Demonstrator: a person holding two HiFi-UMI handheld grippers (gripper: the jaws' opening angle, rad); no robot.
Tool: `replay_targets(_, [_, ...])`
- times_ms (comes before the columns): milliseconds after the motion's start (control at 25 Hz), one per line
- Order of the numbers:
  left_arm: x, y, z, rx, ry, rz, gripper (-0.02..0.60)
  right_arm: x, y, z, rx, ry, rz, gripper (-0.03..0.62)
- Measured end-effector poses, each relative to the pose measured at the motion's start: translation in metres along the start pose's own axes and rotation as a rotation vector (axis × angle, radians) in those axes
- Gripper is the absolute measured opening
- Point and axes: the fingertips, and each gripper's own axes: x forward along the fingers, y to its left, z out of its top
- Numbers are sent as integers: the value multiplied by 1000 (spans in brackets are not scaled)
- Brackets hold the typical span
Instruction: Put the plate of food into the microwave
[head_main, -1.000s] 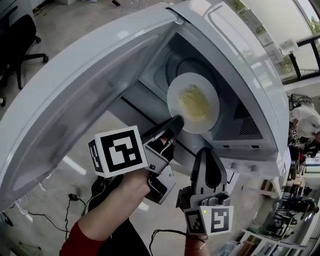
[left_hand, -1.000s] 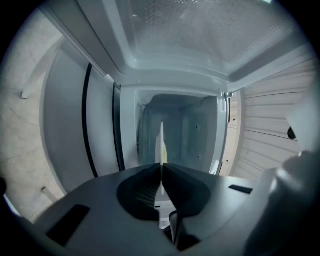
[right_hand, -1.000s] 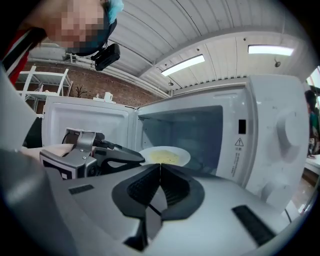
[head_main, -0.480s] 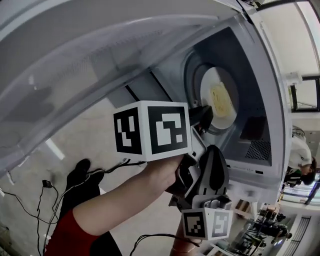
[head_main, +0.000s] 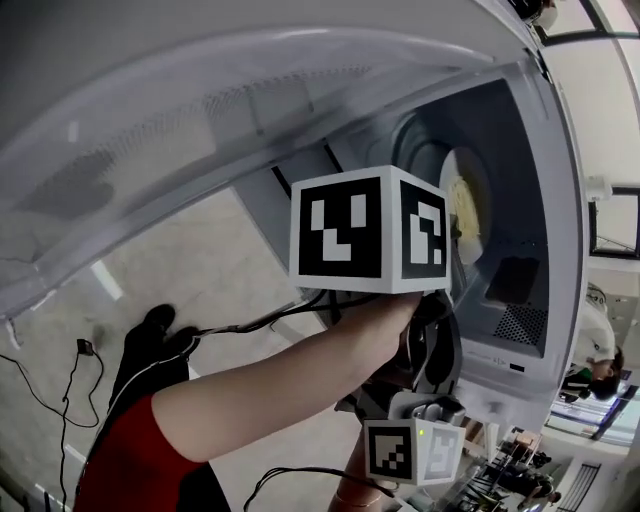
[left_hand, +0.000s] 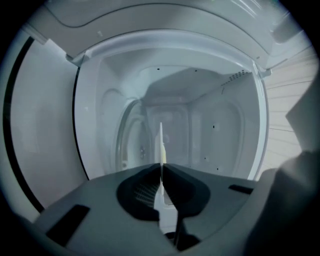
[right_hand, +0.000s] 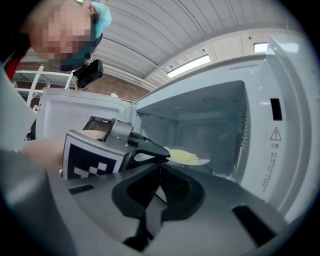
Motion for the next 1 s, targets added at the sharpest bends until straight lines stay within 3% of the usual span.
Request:
replay_targets(320, [12, 1, 7, -29, 21, 70, 29, 5, -7, 6, 18, -3, -5, 15])
replay_targets(520, [15, 0, 9, -60, 28, 75, 34, 9, -12, 11, 19, -11, -9, 15])
replay_targets(600, [17, -3, 11, -37, 30, 82, 34, 10, -14, 12, 19, -9, -12, 15])
replay_targets(760, [20, -11, 26, 87, 12, 92, 34, 13, -13, 8, 20, -3, -9, 15])
replay_targets(1000, [22, -7, 23, 86, 75, 115, 42, 17, -15, 14, 23, -14, -5, 15])
